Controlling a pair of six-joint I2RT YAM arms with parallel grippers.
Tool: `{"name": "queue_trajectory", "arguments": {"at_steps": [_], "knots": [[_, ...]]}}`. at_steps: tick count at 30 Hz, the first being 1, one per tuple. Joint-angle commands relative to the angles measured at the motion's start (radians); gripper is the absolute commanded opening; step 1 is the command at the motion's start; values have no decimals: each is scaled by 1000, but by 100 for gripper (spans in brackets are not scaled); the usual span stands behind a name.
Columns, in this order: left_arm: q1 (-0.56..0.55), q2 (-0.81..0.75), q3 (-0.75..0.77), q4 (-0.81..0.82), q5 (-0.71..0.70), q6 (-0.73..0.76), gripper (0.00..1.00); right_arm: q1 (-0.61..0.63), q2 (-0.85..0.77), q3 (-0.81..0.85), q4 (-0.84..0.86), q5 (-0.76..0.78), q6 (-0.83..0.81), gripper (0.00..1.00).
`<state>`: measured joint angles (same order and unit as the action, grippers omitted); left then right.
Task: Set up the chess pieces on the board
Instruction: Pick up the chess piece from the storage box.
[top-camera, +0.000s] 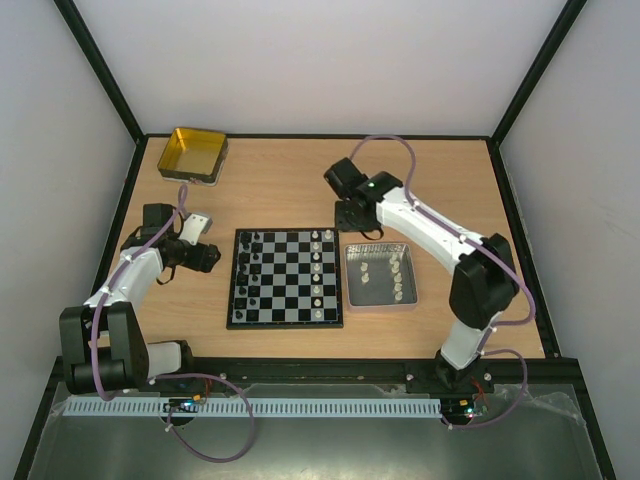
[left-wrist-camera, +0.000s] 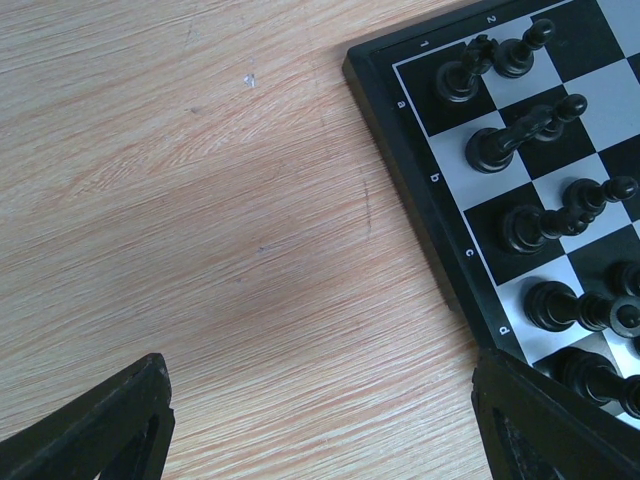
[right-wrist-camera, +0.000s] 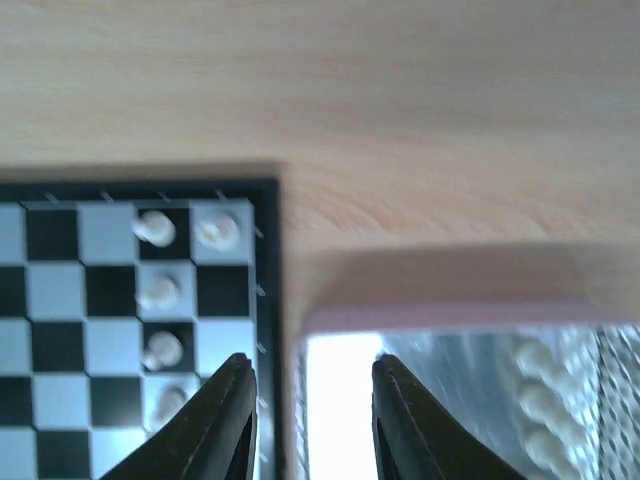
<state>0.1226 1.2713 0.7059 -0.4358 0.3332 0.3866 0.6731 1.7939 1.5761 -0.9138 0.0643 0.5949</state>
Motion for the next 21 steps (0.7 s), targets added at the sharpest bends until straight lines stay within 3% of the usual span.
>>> {"name": "queue_trajectory", "arguments": {"at_steps": [1,6,15,21], "knots": [[-11,2,8,-15,21,17,82,-27,-79,-155,-73,-60,29,31],[-21,9,13,-17,28,16,82,-61,-156,-253,-73,-126,16,32],[-24,-13,7,-17,29,18,82,-117,-108,-332,9,-308,-21,33],[-24,-15,6,-17,28,20,82,-123,-52,-291,-16,-254,-43,33]]}}
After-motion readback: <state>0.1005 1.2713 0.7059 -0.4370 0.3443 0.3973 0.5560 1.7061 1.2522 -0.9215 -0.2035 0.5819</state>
